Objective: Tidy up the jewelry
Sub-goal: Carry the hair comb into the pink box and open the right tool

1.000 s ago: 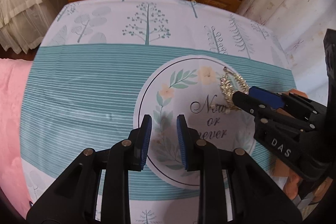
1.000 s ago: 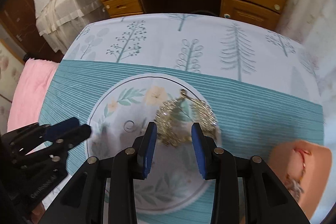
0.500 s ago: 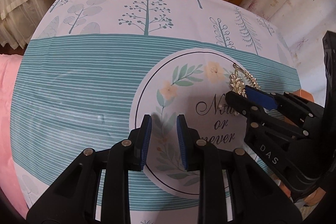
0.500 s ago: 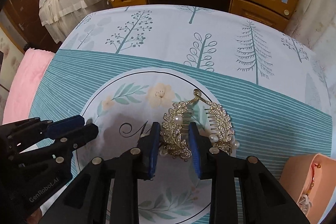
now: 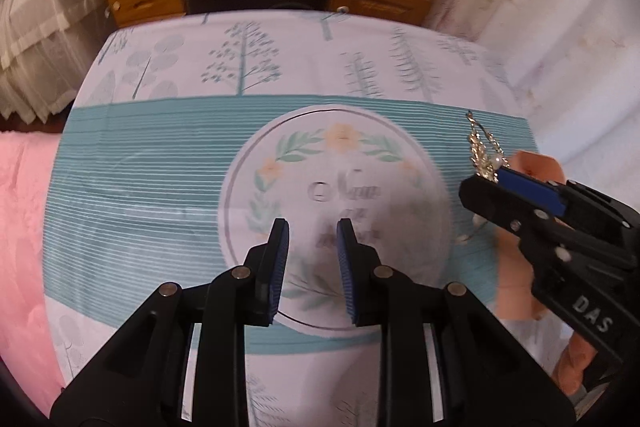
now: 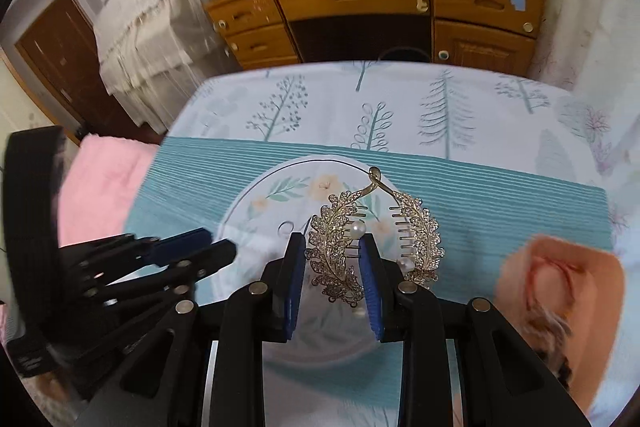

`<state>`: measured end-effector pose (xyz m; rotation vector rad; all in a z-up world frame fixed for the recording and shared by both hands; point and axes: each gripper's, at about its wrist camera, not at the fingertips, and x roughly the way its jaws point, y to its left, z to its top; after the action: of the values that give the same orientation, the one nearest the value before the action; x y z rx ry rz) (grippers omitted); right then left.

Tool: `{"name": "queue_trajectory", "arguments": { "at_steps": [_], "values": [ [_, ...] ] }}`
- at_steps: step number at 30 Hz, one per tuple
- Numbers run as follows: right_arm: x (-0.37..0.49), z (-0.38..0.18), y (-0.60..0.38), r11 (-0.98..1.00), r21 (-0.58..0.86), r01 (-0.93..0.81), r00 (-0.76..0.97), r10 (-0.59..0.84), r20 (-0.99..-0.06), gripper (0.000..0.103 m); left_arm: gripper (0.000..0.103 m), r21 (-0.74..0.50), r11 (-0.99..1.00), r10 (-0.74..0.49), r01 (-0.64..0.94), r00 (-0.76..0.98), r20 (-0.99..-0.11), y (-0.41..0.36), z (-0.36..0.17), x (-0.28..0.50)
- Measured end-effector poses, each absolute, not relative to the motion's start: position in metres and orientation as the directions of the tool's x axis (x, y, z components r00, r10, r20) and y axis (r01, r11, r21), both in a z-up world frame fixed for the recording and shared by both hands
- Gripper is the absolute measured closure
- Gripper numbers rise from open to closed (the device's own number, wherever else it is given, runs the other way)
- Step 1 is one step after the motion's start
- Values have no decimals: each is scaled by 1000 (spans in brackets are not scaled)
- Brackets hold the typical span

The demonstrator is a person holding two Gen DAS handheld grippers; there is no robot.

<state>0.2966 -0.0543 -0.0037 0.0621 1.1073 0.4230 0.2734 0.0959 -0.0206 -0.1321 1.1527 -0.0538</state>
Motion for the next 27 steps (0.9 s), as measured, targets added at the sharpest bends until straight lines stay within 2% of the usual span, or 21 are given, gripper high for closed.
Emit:
{"name": "queue_trajectory", "arguments": {
  "at_steps": [8, 10, 11, 12, 22, 27],
  "values": [
    [236, 48, -123, 929, 227, -291, 423, 338, -841, 76, 79, -150, 984, -178, 99, 458, -871, 23, 25, 247],
    [225, 54, -144, 937, 212, -279, 437, 320, -841, 76, 60, -157, 980, -198, 126, 464, -864, 3, 30, 242],
    [221, 57, -157, 942, 205, -266, 444, 308, -841, 76, 48, -158, 978, -204, 136, 471, -858, -5, 32, 240],
    [218, 56, -166, 945, 203, -258, 446, 303, -842, 76, 44, -158, 977, -209, 146, 477, -854, -13, 33, 239],
    [224, 14, -258, 963, 249, -104, 415, 269, -869, 76, 43, -108, 973, -189, 205, 434, -881, -79, 9, 244],
    [243, -18, -295, 944, 329, -14, 397, 307, -865, 76, 43, -98, 974, -176, 203, 417, -892, -86, -4, 252]
  ]
}}
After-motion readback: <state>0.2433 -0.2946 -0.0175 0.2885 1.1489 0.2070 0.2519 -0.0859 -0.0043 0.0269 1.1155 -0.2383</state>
